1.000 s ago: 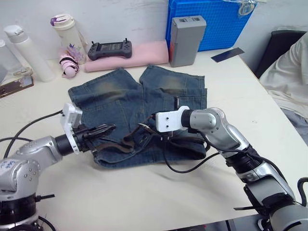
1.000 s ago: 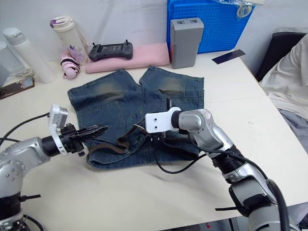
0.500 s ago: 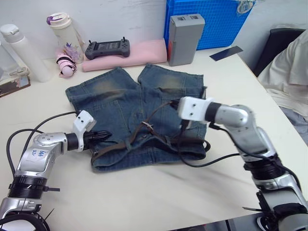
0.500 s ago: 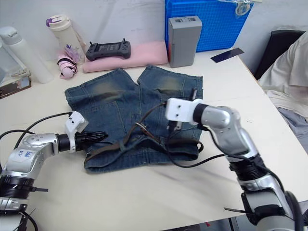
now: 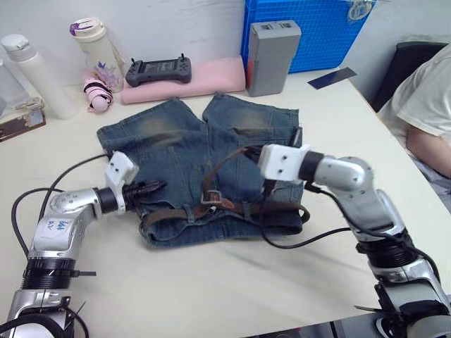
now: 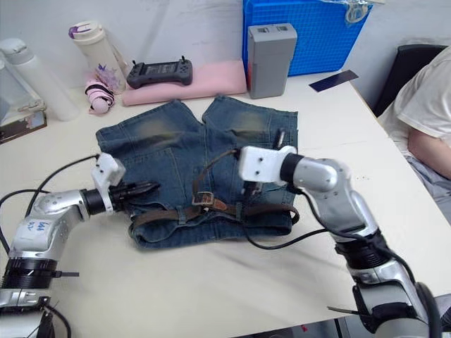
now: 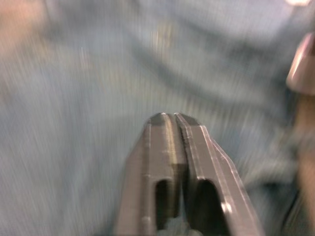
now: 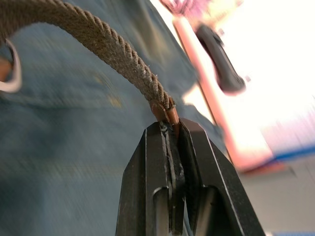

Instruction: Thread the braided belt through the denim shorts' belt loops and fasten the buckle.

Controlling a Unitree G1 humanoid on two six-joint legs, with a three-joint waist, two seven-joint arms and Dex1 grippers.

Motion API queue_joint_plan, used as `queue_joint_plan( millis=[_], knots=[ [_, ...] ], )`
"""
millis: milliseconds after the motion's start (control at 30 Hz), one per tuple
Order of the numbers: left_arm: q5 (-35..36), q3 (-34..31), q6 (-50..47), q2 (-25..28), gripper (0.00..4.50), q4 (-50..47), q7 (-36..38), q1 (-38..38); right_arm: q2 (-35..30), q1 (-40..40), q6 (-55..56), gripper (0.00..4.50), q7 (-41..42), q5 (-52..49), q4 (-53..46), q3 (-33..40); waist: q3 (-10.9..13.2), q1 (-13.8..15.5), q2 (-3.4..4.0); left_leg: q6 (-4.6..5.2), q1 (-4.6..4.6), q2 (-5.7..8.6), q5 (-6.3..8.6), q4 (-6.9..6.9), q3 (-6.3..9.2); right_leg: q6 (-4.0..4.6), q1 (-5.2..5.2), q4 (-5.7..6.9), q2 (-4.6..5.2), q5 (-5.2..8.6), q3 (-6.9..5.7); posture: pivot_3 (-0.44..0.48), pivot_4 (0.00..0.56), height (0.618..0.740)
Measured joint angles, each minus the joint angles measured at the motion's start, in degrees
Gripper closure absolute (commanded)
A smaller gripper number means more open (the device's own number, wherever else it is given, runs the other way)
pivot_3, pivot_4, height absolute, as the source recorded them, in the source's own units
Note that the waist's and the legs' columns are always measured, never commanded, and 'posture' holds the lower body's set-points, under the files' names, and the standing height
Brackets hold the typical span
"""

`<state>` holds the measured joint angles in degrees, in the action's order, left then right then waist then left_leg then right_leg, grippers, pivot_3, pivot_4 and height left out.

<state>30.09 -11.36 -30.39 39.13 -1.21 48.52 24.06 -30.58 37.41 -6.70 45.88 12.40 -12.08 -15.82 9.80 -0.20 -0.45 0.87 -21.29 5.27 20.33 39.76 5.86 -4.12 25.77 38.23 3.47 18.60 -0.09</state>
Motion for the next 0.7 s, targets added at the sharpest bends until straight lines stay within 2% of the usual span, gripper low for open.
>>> queue_joint_plan(
  millis=[133,300,500,533,600,633,700],
  knots=[
    [6.94,-1.2,-5.65,-0.7,0.97,-9.14,-0.2,1.2,0.55,0.87,-1.21,4.5,-0.67,1.59,0.06,-0.72,0.0,-0.01,0.0,0.06,0.04,0.01,0.04,0.08,-0.01,-0.01,-0.07,0.0,0.0,0.0,0.01,0.0,0.15,0.709],
    [4.48,5.34,-5.58,-2.62,0.97,-12.86,-1.42,0.48,0.57,1.26,-2.13,4.5,-0.99,2.88,0.37,-1.36,0.0,-0.01,0.0,0.04,0.08,0.01,0.05,0.09,-0.02,-0.01,-0.07,0.07,-0.01,0.0,0.02,0.0,0.15,0.709],
    [-1.42,9.85,-2.22,-6.64,0.97,-9.48,-4.96,0.84,0.57,1.54,-2.85,4.5,-0.93,3.47,0.3,-1.61,0.0,-0.03,0.0,0.03,0.09,0.0,0.05,0.1,-0.03,0.0,-0.05,0.09,-0.03,0.0,0.03,0.0,0.15,0.709],
    [-2.23,10.1,-1.84,-7.42,1.49,-8.86,-5.7,1.1,0.59,1.61,-3.39,4.5,-0.86,3.47,0.14,-1.63,0.0,0.02,0.0,0.03,0.07,0.0,0.05,0.13,-0.03,-0.01,-0.05,0.09,-0.03,0.0,0.03,0.0,0.15,0.709],
    [-3.17,10.34,-1.35,-8.39,2.18,-8.22,-6.6,1.53,0.59,1.67,-3.69,4.5,-0.77,3.48,-0.11,-1.63,0.0,0.03,0.0,0.03,0.07,0.01,0.05,0.16,-0.03,-0.01,-0.06,0.09,-0.02,0.0,0.03,0.0,0.15,0.709],
    [-3.4,10.34,-1.16,-8.89,2.71,-7.77,-6.82,1.82,0.59,1.67,-3.94,4.5,-0.77,3.5,-0.16,-1.63,0.0,0.05,0.0,0.03,0.07,0.01,0.05,0.16,-0.03,-0.01,-0.06,0.1,-0.03,0.0,0.03,0.0,0.15,0.709],
    [-3.45,10.3,-0.96,-9.49,3.41,-7.44,-7.21,1.9,0.59,1.67,-4.45,4.5,-0.76,3.53,-0.2,-1.63,0.0,0.01,0.0,0.03,0.07,0.0,0.05,0.16,-0.03,0.0,-0.06,0.1,-0.03,0.0,0.03,0.0,0.15,0.709]
  ],
)
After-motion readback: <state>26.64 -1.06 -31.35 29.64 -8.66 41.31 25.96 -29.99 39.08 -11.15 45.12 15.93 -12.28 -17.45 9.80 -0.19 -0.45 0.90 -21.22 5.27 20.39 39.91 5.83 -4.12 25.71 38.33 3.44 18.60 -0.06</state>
